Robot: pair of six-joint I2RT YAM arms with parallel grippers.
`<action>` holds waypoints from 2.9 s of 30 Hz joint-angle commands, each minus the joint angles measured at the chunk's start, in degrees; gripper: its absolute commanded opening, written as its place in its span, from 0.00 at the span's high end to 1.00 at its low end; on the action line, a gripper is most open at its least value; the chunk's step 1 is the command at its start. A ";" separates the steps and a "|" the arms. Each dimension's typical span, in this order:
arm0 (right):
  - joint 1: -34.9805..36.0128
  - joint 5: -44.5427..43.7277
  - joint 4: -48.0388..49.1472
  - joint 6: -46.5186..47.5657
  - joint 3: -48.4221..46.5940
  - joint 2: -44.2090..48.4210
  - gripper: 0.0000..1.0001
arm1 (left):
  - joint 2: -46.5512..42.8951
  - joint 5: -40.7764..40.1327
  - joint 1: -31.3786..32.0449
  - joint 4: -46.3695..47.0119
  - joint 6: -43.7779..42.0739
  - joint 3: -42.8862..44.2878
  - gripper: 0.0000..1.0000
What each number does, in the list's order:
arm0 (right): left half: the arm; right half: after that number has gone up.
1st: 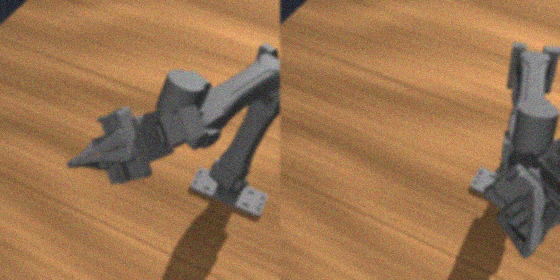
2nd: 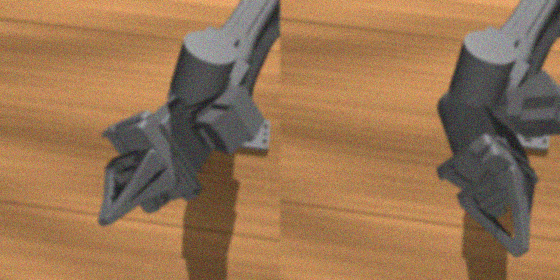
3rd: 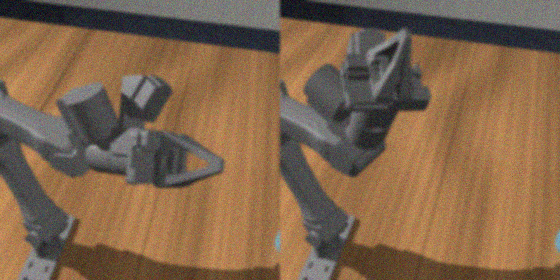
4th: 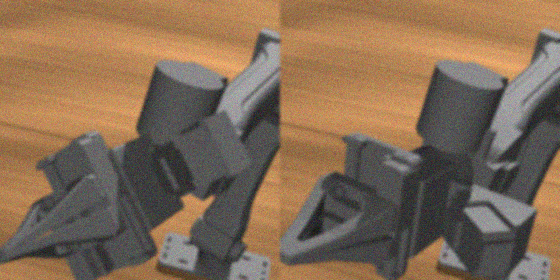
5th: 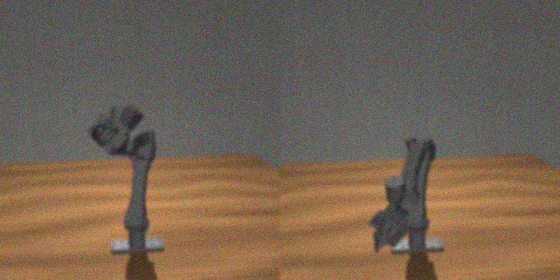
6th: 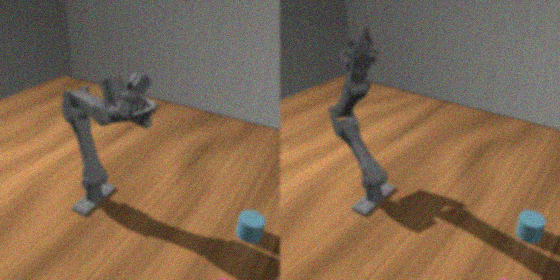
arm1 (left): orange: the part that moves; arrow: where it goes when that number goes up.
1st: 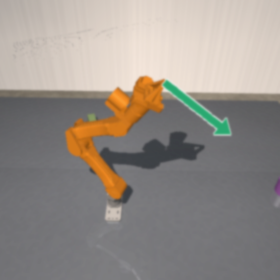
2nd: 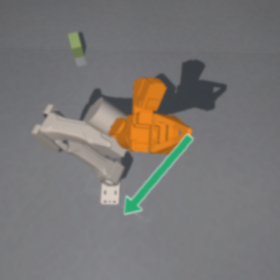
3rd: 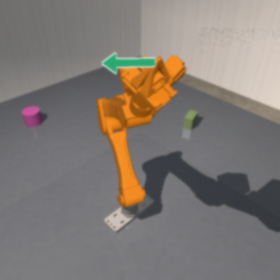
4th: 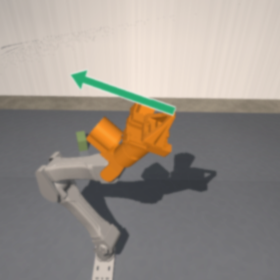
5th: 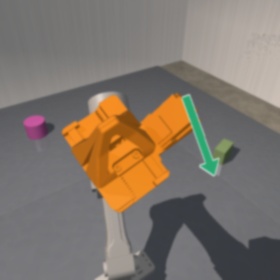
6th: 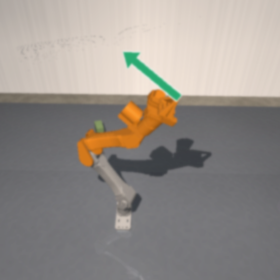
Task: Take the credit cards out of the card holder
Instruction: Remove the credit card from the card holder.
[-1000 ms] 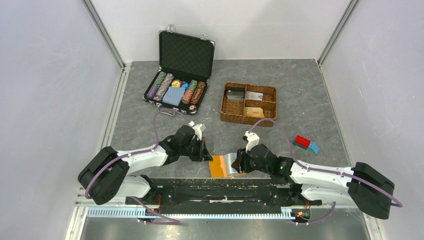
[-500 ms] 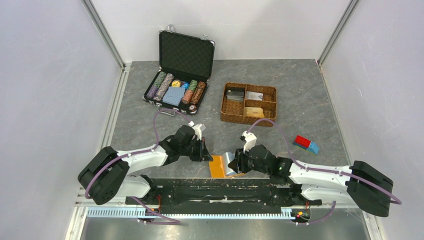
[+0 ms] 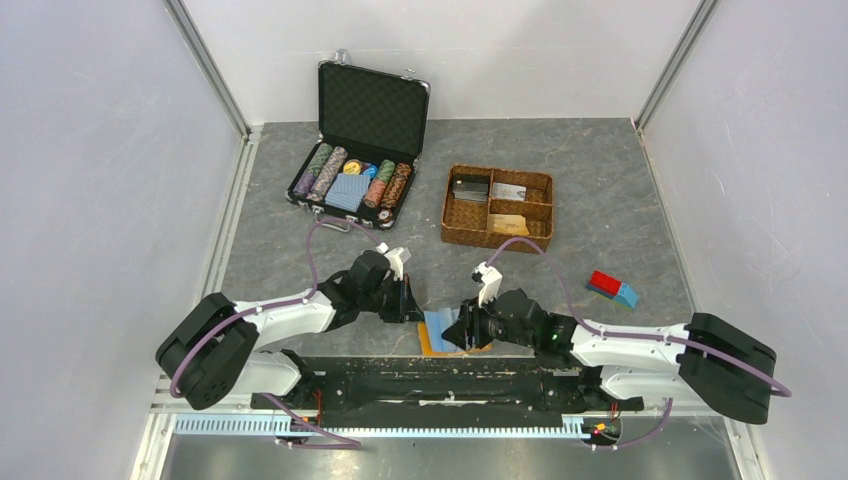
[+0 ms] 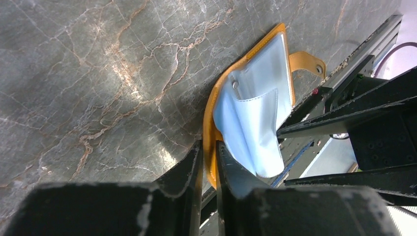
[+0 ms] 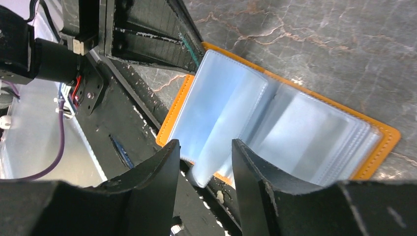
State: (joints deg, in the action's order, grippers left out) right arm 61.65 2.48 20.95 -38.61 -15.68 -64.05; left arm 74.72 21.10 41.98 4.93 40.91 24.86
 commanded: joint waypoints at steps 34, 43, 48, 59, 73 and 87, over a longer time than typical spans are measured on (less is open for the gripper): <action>1.95 6.15 19.28 0.85 1.50 -9.62 0.29 | -3.54 2.32 0.27 9.31 9.02 -3.11 0.17; 1.99 7.18 23.17 0.23 1.80 -12.04 0.28 | -2.40 1.97 0.21 9.12 8.06 -3.07 0.16; 1.98 7.24 24.97 -0.14 2.37 -12.46 0.28 | -1.47 2.01 0.22 9.53 7.87 -3.11 0.16; 1.99 5.39 20.93 -0.21 2.87 -9.86 0.32 | 0.72 4.20 0.22 13.86 8.93 -4.21 0.47; 1.30 -14.40 -9.90 0.60 -0.83 6.89 0.35 | 1.47 5.18 0.21 15.46 9.37 -4.21 0.98; 0.05 -17.49 -15.44 -3.31 -2.06 3.92 0.42 | 1.21 4.74 0.23 15.57 9.58 -4.82 0.98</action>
State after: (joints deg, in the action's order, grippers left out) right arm 62.04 -11.90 7.75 -40.38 -15.55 -59.86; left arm 76.03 24.64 41.98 17.96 49.71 20.40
